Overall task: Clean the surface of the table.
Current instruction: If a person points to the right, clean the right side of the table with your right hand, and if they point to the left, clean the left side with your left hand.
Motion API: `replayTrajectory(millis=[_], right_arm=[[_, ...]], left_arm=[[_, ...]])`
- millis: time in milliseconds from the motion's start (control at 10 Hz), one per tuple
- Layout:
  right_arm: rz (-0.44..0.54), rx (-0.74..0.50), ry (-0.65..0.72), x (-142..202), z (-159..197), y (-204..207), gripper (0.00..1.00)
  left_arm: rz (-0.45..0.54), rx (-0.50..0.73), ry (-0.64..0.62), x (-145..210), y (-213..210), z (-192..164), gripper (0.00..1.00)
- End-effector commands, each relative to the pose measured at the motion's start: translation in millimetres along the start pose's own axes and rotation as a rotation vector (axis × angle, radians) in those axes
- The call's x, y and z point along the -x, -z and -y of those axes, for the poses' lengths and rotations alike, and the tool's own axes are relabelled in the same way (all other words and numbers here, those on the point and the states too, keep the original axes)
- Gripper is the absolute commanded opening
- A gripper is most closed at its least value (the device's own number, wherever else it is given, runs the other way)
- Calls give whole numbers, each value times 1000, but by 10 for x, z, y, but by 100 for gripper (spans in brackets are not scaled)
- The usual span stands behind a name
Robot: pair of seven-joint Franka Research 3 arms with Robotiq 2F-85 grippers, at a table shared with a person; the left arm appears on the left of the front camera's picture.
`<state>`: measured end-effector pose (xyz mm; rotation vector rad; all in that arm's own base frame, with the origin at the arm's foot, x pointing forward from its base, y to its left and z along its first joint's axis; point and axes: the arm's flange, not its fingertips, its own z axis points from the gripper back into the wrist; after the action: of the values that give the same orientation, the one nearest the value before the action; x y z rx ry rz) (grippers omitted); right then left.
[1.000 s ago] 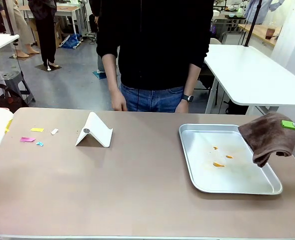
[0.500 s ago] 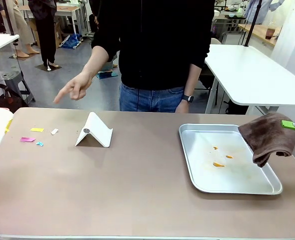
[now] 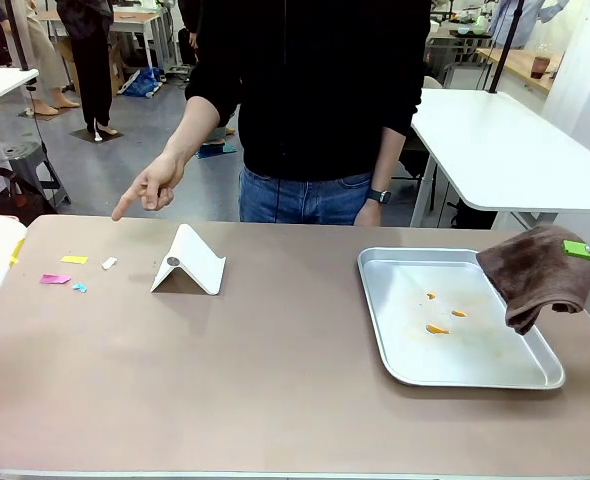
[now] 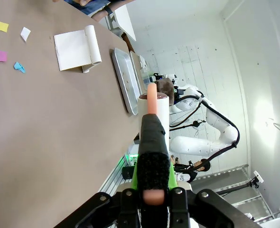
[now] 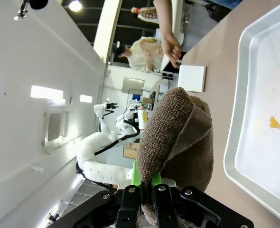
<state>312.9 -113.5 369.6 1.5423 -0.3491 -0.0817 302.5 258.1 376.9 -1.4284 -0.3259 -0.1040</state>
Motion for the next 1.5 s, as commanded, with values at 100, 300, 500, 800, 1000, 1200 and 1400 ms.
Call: replayTrajectory(millis=[100,300,500,800,1000,1200,1400], right_arm=[[-11,-8,-4,21,-14,-6,1],[-11,-8,-4,21,-14,-6,1],[-11,-8,-4,21,-14,-6,1],[-11,-8,-4,21,-14,-6,1],[-11,-8,-4,21,-14,-6,1],[-11,-8,-4,21,-14,-6,1],[-11,-8,-4,21,-14,-6,1]], left_arm=[[4,14,-9,-32,-12,50,0],[16,-116,43,-42,34,31,22],[49,-214,16,-253,4,65,22],[127,-360,-104,-726,-169,-36,22],[141,-372,-194,-1064,-321,-105,22],[173,-438,-245,-1351,-431,-224,22],[157,-546,-217,-1485,-454,-356,22]])
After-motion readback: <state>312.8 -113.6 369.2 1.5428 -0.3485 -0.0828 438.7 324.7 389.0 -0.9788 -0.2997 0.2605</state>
